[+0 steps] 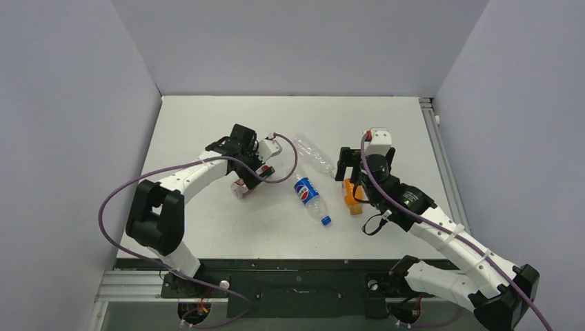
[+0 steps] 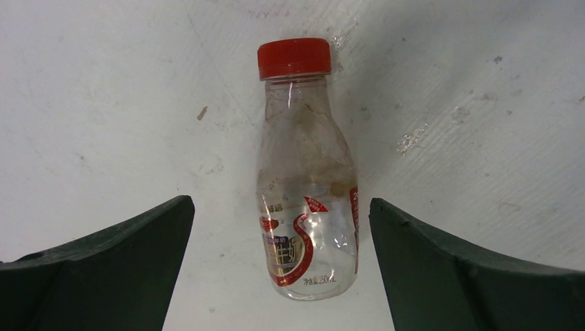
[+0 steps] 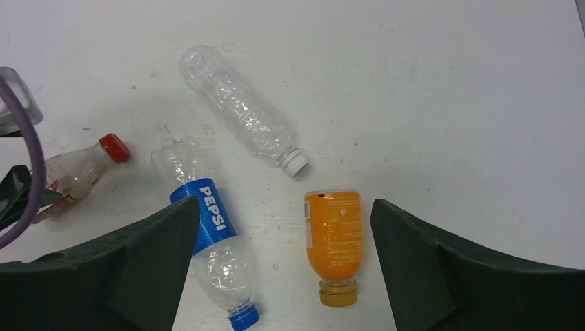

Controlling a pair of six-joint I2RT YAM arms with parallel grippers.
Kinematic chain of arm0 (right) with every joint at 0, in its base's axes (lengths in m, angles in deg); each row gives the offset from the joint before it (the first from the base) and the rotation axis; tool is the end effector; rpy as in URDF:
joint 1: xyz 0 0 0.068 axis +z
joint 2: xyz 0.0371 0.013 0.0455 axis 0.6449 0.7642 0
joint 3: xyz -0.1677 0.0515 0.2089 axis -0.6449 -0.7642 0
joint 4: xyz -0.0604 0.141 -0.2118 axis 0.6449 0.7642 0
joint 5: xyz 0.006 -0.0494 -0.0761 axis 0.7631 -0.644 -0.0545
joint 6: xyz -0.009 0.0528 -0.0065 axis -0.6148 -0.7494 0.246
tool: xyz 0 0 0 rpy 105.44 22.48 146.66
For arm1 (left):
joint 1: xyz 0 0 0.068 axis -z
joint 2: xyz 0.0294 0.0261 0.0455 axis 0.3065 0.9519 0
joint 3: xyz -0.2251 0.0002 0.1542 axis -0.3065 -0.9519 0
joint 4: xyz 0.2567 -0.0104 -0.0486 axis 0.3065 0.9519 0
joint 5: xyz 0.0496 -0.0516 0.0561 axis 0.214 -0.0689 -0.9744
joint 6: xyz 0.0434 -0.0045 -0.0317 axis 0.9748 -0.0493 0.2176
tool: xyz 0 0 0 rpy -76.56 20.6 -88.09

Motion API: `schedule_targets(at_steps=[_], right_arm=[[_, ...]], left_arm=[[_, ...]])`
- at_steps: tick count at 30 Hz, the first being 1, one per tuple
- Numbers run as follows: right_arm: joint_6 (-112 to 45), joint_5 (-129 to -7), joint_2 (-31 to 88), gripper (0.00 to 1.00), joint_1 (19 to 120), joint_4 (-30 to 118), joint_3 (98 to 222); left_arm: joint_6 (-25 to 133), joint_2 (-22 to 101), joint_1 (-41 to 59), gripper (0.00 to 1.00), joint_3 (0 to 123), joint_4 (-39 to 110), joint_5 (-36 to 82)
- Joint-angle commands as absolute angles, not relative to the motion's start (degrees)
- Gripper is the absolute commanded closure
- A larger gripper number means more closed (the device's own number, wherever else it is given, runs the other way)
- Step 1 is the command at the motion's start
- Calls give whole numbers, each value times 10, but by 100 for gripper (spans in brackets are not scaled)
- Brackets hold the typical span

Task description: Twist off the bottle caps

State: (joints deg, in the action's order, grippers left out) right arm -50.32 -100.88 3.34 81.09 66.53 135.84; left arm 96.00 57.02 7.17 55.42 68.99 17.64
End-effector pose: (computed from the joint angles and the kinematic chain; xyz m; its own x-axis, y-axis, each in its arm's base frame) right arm 0.1719 0.1290 0.3250 -0.4397 0.1035 -0.8922 -0.1416 0.9729 0.1826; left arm 0.3050 -0.1445 0.2292 -0.4324 0.7603 -0.4847 0.7741 0.5887 0.2329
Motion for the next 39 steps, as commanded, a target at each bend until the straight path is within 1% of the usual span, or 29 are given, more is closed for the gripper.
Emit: schedule_targets(at_steps=[1, 7, 9, 11, 13, 14, 16, 18, 23, 26, 28, 30, 31, 32, 34, 35, 36, 39], right_arm=[[-510, -1021, 28, 11, 815, 662, 1389], [-508, -1018, 28, 11, 816, 659, 1391], [-508, -1018, 27, 12, 816, 657, 1391], [-508, -1018, 25, 12, 816, 652, 1388], [-507, -1018, 26, 12, 816, 652, 1387], [-508, -1018, 27, 12, 816, 652, 1388], [-508, -1018, 26, 12, 817, 652, 1388], [-509, -1016, 25, 12, 817, 650, 1385], [-510, -1011, 24, 13, 816, 647, 1383], [-509, -1011, 23, 13, 817, 646, 1383], [-508, -1010, 24, 13, 816, 646, 1386], [-510, -1006, 26, 14, 816, 644, 1387], [-513, -1005, 28, 15, 816, 642, 1388], [-514, -1002, 29, 15, 816, 641, 1390], [-520, -995, 33, 16, 816, 642, 1396], [-525, -993, 35, 16, 816, 643, 1398], [-526, -989, 36, 16, 816, 643, 1402], [-538, -982, 38, 16, 816, 645, 1412]], left_arm=[[950, 611, 48, 3, 593, 692, 211], [941, 671, 10, 3, 652, 777, 292], [944, 684, 9, 3, 653, 794, 307], [944, 696, 10, 1, 650, 806, 321], [944, 700, 10, 7, 645, 813, 339], [943, 700, 11, 12, 640, 816, 349], [942, 699, 14, 19, 633, 822, 357], [940, 697, 16, 23, 628, 828, 364], [930, 681, 22, 27, 605, 816, 362], [924, 671, 39, 28, 578, 794, 339], [916, 667, 52, 32, 569, 778, 327], [909, 667, 56, 39, 568, 770, 320], [903, 667, 57, 46, 570, 768, 318], [901, 666, 58, 50, 572, 769, 319], [894, 656, 58, 64, 581, 778, 325], [888, 651, 57, 67, 590, 786, 332], [886, 636, 56, 74, 595, 790, 337], [874, 599, 52, 83, 632, 822, 378]])
